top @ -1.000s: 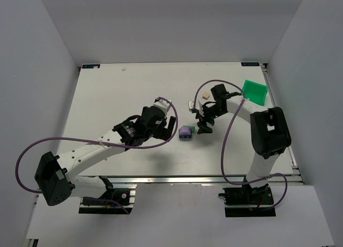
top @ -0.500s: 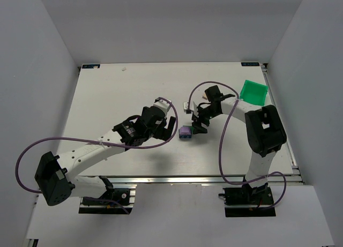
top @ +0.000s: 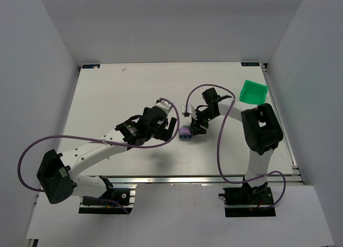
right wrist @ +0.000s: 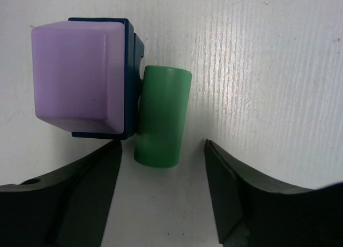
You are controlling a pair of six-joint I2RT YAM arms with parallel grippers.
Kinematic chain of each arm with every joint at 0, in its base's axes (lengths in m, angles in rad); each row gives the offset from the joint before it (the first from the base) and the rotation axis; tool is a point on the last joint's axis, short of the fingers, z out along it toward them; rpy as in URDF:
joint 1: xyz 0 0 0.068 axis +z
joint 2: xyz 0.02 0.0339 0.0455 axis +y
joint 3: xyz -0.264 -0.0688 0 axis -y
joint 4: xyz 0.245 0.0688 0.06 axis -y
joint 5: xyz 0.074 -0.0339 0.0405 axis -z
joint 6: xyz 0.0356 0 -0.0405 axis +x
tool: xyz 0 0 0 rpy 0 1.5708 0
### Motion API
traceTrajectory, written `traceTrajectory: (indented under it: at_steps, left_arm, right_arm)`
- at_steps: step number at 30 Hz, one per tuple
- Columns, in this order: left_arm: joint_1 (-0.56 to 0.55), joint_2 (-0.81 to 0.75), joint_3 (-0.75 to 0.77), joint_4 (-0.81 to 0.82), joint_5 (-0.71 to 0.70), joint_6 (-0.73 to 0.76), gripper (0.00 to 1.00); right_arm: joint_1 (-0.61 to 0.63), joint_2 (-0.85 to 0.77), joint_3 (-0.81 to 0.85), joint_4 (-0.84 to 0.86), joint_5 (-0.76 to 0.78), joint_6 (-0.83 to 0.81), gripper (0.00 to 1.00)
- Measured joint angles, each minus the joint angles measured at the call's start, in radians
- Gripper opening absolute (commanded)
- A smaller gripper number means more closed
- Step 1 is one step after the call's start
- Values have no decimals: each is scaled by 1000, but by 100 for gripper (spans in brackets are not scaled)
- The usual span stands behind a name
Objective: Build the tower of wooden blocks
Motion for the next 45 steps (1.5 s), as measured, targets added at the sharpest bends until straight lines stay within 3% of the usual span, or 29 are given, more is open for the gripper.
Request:
traceTrajectory:
  at_steps: [8,15,19,25,35,45]
  left_arm:
    - [0,18,0,0,5,0,98]
    - [0,18,1,-8,17,0,98]
    - [0,18,1,-8,18,0,98]
    - [0,18,3,-10,18,-1,98]
    - [0,20,47,-26,-16,-21,98]
    - [0,-1,133,-37,-63,-64,98]
  right_arm:
    - [0,3,0,4,6,-2,60]
    - [0,5,0,14,11,4,37]
    - [0,5,0,18,11,6,36]
    - [0,5,0,27,15,23,25]
    - [-18,3,0,158,80,163,17]
    - [-66,-93,12,288,171,303,16]
